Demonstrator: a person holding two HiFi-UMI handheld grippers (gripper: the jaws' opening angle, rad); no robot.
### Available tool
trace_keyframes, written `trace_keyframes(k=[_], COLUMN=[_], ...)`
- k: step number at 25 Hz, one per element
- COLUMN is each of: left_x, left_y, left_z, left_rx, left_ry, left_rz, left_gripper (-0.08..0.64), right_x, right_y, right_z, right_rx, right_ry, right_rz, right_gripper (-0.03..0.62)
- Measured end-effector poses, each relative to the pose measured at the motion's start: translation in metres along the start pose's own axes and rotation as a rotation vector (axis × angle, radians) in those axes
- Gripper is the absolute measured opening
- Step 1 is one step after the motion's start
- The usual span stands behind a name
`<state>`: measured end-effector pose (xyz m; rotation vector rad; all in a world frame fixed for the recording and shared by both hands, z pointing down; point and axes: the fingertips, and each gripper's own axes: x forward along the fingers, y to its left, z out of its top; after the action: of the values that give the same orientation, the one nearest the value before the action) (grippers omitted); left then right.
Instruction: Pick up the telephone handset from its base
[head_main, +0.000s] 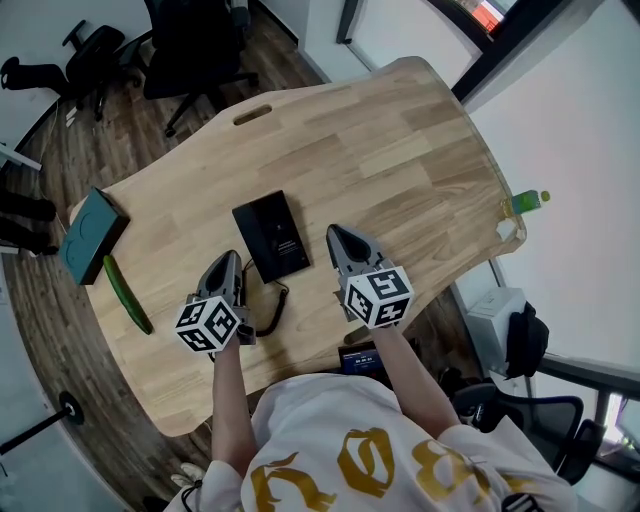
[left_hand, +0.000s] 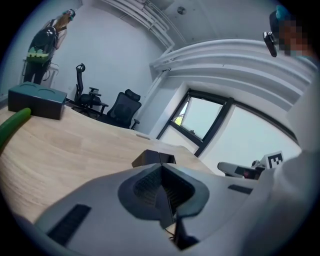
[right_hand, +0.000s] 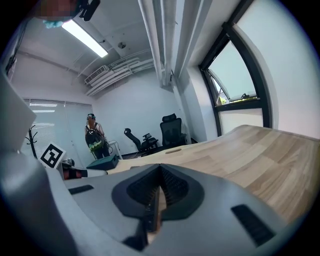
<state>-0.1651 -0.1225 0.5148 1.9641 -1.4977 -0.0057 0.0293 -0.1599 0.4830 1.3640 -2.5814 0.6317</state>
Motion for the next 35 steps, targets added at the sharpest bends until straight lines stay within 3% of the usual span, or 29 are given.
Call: trace_keyframes(k=[10, 22, 35], left_x=[0.016, 0.034, 0.053], left_y=[0.001, 0.007, 0.007], left_z=[-0.026, -0.043, -0.058], left_rx=[-0.063, -0.090, -0.115], left_ry=[0.076, 0.147, 0.230], left_rz=[-0.071, -0.086, -0.135], left_gripper=[0.008, 0.009, 0.189], right_x=[0.014, 0.031, 0.043], right_y=[0.005, 0.006, 0.017], right_z=[-0.026, -0.049, -0.069], right_rx=[-0.014, -0.015, 0.016], right_ry=[0.108, 0.202, 0.281], right_rz=[0.028, 0.098, 0.216], right_gripper=[0.005, 0.006, 0.006])
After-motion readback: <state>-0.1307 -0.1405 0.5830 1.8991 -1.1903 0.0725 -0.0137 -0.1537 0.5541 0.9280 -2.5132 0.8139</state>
